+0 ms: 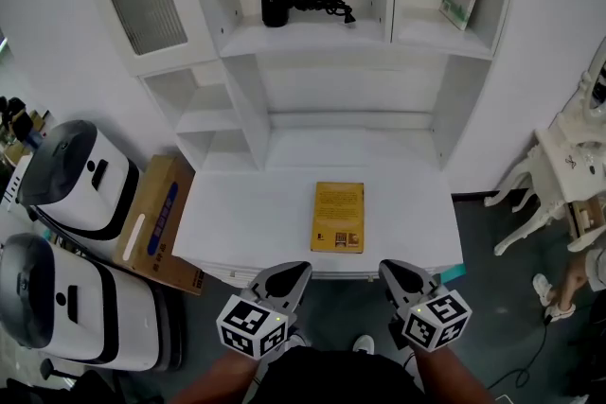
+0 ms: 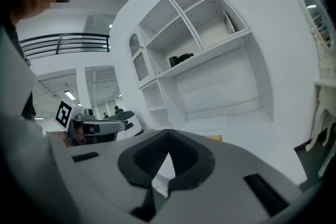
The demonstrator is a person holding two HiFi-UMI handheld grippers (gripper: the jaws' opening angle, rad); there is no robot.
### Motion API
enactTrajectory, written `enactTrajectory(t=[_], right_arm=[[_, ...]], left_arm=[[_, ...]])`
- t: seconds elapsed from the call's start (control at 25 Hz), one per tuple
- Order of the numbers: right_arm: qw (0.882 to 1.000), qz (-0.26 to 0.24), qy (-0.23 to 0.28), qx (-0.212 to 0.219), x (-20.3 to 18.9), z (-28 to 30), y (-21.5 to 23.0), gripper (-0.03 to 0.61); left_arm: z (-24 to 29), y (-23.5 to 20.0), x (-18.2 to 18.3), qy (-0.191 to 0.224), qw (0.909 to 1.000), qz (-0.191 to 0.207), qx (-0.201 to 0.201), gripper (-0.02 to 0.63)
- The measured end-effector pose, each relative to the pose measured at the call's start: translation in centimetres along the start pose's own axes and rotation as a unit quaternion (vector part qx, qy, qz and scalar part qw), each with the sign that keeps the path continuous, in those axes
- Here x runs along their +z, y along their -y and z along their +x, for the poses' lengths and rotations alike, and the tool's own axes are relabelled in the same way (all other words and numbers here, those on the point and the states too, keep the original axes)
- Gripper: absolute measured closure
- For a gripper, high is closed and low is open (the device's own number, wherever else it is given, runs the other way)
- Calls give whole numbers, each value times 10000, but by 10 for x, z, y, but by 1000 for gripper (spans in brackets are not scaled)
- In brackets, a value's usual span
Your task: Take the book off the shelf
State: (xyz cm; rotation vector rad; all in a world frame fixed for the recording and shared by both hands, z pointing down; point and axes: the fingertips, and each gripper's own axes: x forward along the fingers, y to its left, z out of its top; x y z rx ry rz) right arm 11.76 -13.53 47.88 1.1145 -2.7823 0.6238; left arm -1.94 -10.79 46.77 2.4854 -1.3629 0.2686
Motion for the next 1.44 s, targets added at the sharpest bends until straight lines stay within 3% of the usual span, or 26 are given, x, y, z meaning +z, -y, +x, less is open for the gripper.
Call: enactTrajectory(t=[0.52, 1.44], right_arm=[[9994, 19, -60, -354, -8, 17, -6, 550], [9994, -42, -158, -307, -10, 26, -8, 551]], left_arm=[[2, -20, -3, -86, 9995, 17, -298, 606], [1, -21, -4, -150, 9993, 92, -330, 606]])
